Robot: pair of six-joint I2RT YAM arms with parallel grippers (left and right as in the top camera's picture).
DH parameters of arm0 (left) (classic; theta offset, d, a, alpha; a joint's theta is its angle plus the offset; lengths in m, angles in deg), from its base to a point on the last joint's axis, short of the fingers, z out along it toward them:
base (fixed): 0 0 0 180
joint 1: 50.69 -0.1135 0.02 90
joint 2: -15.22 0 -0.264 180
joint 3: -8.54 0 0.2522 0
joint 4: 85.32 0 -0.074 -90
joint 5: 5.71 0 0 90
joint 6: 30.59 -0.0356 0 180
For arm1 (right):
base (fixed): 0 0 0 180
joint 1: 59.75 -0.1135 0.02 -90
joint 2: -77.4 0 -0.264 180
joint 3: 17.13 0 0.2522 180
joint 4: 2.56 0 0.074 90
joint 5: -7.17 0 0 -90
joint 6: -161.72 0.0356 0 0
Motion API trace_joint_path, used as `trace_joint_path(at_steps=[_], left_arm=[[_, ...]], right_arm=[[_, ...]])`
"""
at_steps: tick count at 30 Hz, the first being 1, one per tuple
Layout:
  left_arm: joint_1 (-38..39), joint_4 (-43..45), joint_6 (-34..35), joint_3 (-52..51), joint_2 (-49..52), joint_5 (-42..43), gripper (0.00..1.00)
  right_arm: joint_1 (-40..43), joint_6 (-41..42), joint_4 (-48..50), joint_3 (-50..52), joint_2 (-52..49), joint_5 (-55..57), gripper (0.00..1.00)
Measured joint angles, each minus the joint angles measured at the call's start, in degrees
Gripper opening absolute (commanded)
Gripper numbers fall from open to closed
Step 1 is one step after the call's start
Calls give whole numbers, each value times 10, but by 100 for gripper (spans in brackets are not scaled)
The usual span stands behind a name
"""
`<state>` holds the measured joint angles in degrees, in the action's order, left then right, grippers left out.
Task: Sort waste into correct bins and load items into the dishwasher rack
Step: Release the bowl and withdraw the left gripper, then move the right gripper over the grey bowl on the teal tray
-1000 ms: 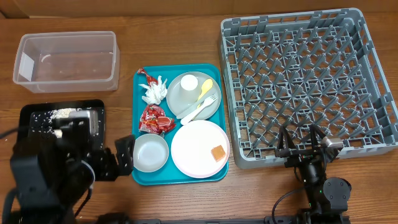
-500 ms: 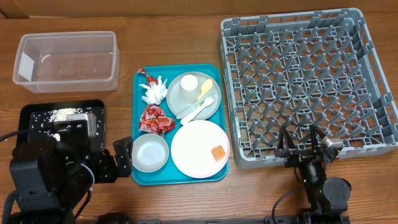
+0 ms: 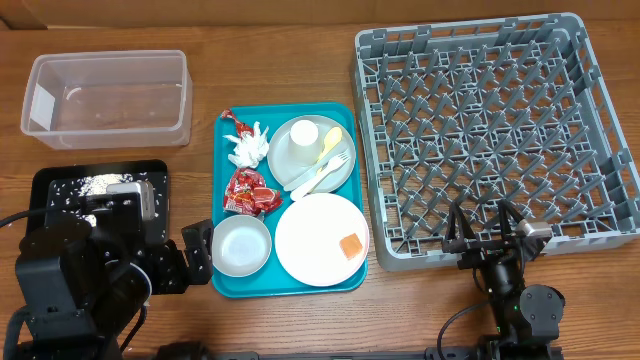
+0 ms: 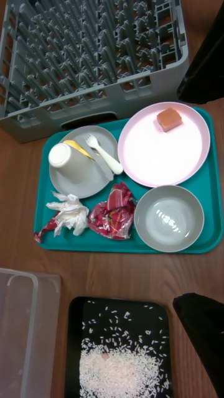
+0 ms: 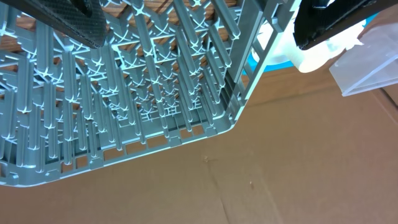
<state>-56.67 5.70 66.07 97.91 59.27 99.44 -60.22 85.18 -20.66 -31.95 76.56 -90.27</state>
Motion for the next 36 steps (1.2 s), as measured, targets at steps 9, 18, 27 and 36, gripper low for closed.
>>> trace_joint_path(at_steps=[9,18,27,36], left_arm=[[0,0,5,0,0,0,100],[0,0,5,0,0,-4,100],[0,0,5,0,0,-28,100],[0,3,5,0,0,-63,100]], right_arm=[[0,31,40,0,0,-22,100],[0,399,110,0,0,-250,100],[1,510,349,-13,2,-301,100],[1,367,56,-247,-65,-305,100]])
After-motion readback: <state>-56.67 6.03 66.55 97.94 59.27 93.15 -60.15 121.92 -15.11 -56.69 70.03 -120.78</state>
